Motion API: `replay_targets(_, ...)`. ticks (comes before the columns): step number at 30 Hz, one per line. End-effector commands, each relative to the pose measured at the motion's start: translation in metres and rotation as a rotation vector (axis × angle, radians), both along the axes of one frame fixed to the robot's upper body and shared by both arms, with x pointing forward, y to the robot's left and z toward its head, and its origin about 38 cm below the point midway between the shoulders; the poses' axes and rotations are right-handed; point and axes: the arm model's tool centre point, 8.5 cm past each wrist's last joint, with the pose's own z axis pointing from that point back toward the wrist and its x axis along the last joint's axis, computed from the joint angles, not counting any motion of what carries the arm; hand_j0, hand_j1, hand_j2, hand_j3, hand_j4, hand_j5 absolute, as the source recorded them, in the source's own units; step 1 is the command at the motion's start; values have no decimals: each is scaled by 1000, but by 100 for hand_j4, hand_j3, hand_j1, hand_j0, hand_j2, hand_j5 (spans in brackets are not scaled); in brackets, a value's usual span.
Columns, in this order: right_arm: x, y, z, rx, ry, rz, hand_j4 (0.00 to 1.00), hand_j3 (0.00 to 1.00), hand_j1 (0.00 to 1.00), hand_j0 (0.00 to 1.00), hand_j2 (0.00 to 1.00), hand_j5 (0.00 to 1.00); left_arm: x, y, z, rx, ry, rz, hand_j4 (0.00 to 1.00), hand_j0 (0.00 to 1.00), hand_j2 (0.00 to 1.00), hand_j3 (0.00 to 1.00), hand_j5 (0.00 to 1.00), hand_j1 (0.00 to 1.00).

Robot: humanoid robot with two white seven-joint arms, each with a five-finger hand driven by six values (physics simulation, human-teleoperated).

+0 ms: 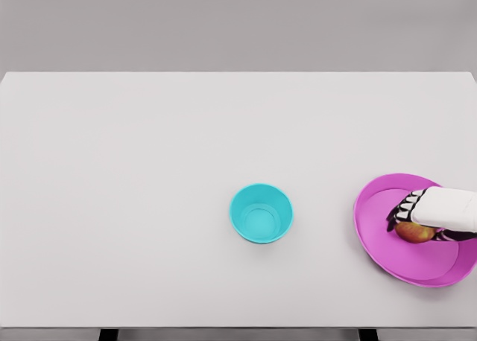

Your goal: Put the apple from the pink plate into the blue bowl with your right arm

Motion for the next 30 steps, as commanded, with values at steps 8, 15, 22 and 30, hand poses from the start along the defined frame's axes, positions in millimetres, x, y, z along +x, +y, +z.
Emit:
replay_targets(8, 5, 1, 8, 8, -24, -2, 50, 50, 50, 50, 50, 50, 0, 0, 0, 0, 0, 0, 100, 100, 100, 100, 100, 100)
replay_targets(15, 18, 4, 28, 19, -85, 4, 50, 50, 50, 50, 50, 50, -1, 0, 0, 0, 2, 0, 100, 100, 100, 100, 100, 100)
replay_targets(22, 25, 16, 34, 64, -122, 17, 48, 48, 48, 48, 48, 48, 0, 0, 0, 0, 0, 0, 100, 100, 100, 100, 100, 100)
replay_targets(30, 26, 43, 40, 141, -157, 69, 46, 46, 46, 46, 46, 46, 0, 0, 0, 0, 0, 0, 100, 100, 100, 100, 100, 100)
